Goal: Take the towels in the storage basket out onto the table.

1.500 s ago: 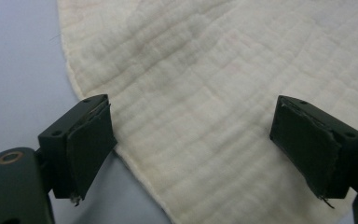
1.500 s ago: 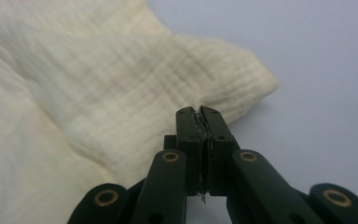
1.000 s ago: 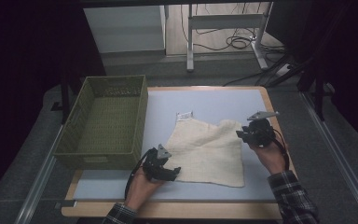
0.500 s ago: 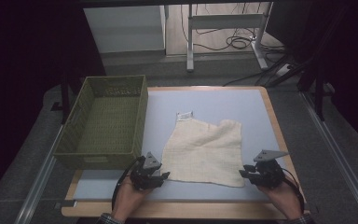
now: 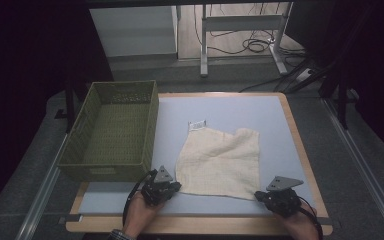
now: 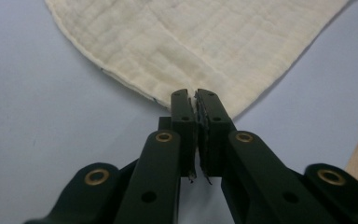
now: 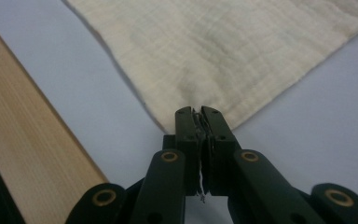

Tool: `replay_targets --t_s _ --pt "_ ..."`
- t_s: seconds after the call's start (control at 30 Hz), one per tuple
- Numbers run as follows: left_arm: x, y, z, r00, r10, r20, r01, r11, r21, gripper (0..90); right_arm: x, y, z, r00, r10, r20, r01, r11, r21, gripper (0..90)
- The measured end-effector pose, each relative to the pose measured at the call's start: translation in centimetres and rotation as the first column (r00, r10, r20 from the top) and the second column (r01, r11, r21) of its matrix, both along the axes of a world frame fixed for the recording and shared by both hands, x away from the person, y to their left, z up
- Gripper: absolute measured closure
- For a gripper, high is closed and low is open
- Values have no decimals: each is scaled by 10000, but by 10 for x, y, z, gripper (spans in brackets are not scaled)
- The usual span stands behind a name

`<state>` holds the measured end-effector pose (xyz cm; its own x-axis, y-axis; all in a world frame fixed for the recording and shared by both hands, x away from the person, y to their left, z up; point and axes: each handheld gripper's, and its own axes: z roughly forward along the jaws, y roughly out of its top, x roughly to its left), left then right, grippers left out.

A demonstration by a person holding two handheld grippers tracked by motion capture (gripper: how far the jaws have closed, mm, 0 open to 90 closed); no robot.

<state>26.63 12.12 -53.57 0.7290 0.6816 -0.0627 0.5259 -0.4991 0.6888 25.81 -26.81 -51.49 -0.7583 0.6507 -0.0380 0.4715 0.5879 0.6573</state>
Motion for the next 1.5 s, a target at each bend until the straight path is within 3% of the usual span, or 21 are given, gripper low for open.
replay_targets --t_s 0.13,0.37,0.47,0.6,0.87,1.17,1.5 --pt "-7 1 3 9996 -257 -75 254 9991 -339 870 -10 -7 2 9999 -34 112 33 10000 74 861" --pt "-27 -5 4 9935 -977 -579 956 9947 -387 850 -35 -21 4 9995 -15 -300 24 9996 271 857" --pt "-26 -4 10 9958 -852 -325 838 9956 -409 713 -40 -25 8 9993 24 -379 -7 9990 444 839" --pt "-10 -5 20 9991 -416 -25 413 9968 -688 597 -29 -30 16 9996 -244 -170 256 9968 763 773" --pt "34 -19 16 10000 -36 -55 33 9990 -444 517 9 -25 12 9977 -675 -91 681 9928 986 730" --pt "74 -33 20 9991 393 183 -386 9987 -342 489 46 -23 9 9932 -1143 -232 1159 9896 855 683" --pt "114 -41 22 9925 1063 601 -1078 9939 222 524 80 -32 14 9840 -1762 -249 1777 9801 887 639"
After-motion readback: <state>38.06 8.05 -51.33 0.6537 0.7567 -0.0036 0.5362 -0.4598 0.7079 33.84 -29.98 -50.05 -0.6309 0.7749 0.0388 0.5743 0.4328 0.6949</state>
